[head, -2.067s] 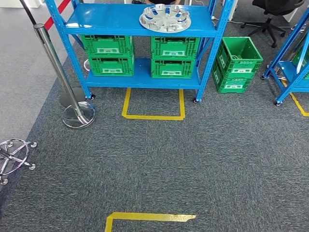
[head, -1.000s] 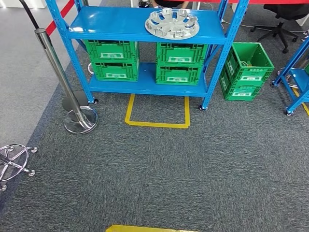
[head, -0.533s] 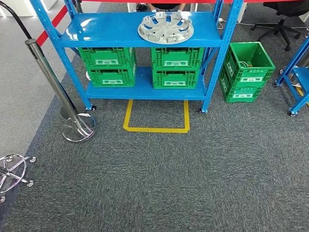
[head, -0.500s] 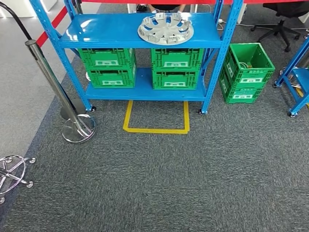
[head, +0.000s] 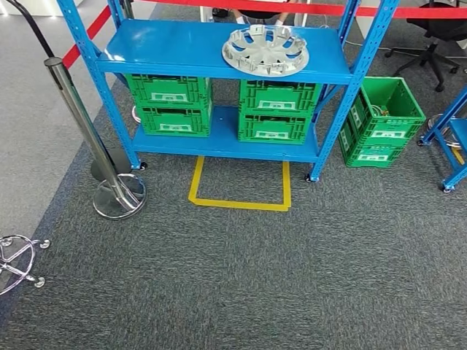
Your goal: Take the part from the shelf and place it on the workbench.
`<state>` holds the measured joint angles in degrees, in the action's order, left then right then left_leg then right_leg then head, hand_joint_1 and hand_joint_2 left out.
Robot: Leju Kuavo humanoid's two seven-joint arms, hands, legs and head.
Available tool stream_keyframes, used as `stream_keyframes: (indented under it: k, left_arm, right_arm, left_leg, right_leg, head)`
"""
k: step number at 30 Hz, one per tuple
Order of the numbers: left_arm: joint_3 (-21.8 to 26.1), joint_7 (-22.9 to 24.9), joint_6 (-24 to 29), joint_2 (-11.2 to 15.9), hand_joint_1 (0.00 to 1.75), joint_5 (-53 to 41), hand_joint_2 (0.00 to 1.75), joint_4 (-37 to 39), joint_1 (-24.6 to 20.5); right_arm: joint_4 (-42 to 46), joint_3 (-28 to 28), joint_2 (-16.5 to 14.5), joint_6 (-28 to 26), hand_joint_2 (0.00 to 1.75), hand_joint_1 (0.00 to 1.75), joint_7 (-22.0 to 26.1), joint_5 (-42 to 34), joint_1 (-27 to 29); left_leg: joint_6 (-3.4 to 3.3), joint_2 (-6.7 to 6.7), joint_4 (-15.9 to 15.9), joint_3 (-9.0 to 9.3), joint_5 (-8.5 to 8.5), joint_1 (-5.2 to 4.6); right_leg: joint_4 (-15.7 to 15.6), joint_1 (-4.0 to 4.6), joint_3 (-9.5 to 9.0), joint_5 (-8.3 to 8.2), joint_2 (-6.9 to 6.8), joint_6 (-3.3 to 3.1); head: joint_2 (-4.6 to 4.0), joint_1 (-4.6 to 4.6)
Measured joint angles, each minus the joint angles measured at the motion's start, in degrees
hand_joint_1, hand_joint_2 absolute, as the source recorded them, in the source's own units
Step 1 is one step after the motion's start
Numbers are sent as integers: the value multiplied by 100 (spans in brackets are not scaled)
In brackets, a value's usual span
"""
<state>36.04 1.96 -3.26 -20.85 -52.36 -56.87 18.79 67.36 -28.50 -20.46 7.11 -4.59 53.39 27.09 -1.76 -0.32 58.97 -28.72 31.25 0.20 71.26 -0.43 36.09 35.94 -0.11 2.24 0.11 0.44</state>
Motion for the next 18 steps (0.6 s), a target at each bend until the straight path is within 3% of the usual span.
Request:
stream_keyframes:
  k: [1, 2, 4, 6, 8, 10, 12, 13, 14, 15, 17, 18]
  left_arm:
    - [0, -1, 2, -1, 0, -5, 0, 0, -1]
    - [1, -2, 4, -1, 0, -11, 0, 1, -5]
    - [2, -4, 11, -2, 0, -22, 0, 3, -13]
    - [3, -7, 15, -2, 0, -28, 0, 5, -16]
    - [4, -10, 17, 4, 0, -29, 0, 7, -17]
    - [5, -12, 18, 11, 0, -29, 0, 7, -31]
    - [7, -13, 18, 14, 0, -29, 0, 8, -36]
    - [10, -13, 18, 15, 0, -29, 0, 8, -31]
    - [13, -13, 18, 15, 0, -29, 0, 9, -25]
    - [16, -13, 18, 15, 0, -29, 0, 9, -21]
    - [22, -13, 18, 15, 0, -29, 0, 10, -17]
    - [23, -13, 18, 15, 0, -29, 0, 11, -16]
  right_arm:
    - [0, 0, 0, -1, 0, 0, 0, -6, 3]
    - [-1, 1, 1, 0, 0, 0, -1, -12, 3]
    - [-2, 4, 1, 2, 0, 0, -2, -21, 3]
    - [1, 7, 1, 2, 0, 0, -3, -27, 23]
    - [3, 1, 1, 1, 0, 0, -3, -27, 37]
    - [4, -3, 0, 0, 0, 0, -3, -27, 22]
    - [3, 3, 0, 2, 0, 0, -2, -27, 11]
    - [3, 3, 0, 3, 0, 0, -3, -27, 11]
    - [2, 0, 0, 2, 0, 0, -3, -27, 14]
    - [3, -3, 0, 2, 0, 0, -4, -27, 17]
    - [3, -4, -1, 3, 0, 0, -3, -27, 16]
    - [4, -3, -1, 3, 0, 0, -3, -27, 15]
  left_leg:
    - [12, -3, 0, 62, 45, -1]
    - [30, -4, -1, 116, 86, 0]
    - [96, -6, -5, 174, 166, 0]
    - [178, -6, 40, 235, 184, -3]
    - [237, -1, 162, 301, 237, -4]
    - [291, 3, 550, 118, 461, 9]
    - [342, 5, 1184, -309, 750, 29]
    - [360, 5, 1406, -499, 817, 37]
    - [370, 5, 1452, -609, 755, 44]
    - [371, 6, 1304, -624, 565, 48]
    - [355, 12, 677, -467, 44, 48]
    - [348, 14, 484, -407, -98, 47]
  right_leg:
    - [-349, 4, -80, -291, 0, -21]
    - [-653, 15, -166, -470, -1, -46]
    - [-994, 48, -279, -470, -6, -115]
    - [-1044, 58, -326, -414, -9, -196]
    - [-1118, 29, -441, -534, -19, -263]
    - [-1167, 5, -566, -532, -32, -304]
    - [-1180, 3, -617, -496, -30, -327]
    - [-1179, 2, -627, -473, -28, -329]
    - [-1179, -1, -647, -442, -23, -322]
    - [-1180, -7, -681, -403, -19, -307]
    - [-1185, -20, -788, -316, -14, -262]
    - [-1187, -23, -821, -294, -14, -248]
  head:
    - [0, 2]
    - [0, 0]
    - [1, -3]
    - [2, -11]
    - [2, -24]
    - [2, -53]
    - [2, -77]
    - [2, -77]
    - [2, -80]
    - [2, -82]
    - [2, -84]
    - [2, -84]
